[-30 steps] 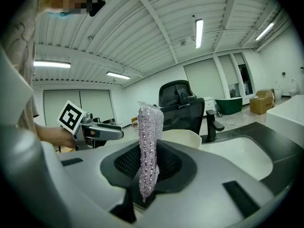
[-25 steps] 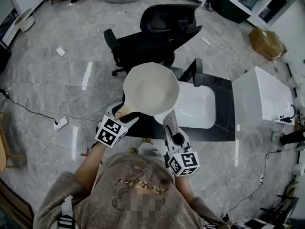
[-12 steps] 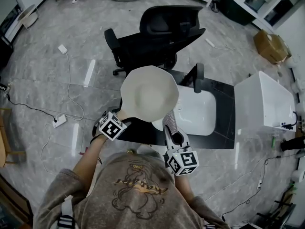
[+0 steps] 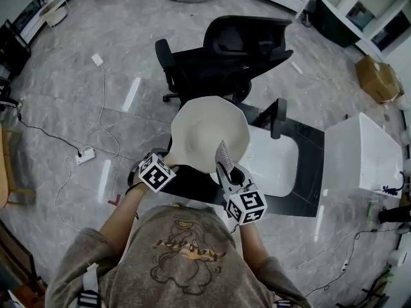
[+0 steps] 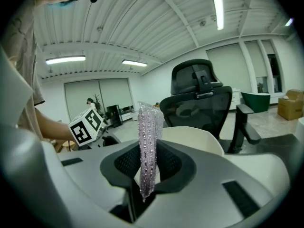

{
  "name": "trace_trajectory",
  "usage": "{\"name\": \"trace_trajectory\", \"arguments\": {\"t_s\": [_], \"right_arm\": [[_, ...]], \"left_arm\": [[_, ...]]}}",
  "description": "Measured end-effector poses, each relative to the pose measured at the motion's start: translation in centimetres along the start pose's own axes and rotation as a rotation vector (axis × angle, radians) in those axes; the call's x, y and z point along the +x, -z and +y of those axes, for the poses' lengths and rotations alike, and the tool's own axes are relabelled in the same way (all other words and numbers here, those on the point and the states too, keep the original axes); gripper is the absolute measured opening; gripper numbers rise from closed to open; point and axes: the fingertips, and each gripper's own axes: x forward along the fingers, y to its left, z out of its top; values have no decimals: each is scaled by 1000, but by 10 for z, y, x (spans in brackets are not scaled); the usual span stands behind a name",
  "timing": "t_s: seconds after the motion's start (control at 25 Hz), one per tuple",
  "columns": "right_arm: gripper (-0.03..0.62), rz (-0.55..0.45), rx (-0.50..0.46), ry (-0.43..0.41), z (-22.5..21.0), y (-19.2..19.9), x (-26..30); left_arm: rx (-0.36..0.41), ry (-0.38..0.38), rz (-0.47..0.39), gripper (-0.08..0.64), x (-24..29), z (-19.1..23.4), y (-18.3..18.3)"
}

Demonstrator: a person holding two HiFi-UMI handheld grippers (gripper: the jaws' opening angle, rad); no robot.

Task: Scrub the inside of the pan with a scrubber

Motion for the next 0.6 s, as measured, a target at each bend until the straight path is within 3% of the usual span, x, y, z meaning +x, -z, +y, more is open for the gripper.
{"name": "trace_trajectory", "arguments": {"t_s": [0.2,0.4,0.6], "right_arm": [[78,156,-190,-181,20,9,59],[78,383,-357,-325,38,42,107],[78,559,-340,-462,48,74,130]], "left_arm": [[-9,11,3,255,2,0,0],[-8,30,4,255,2,0,0],[-13,50,4,255,1,-1,0]]}}
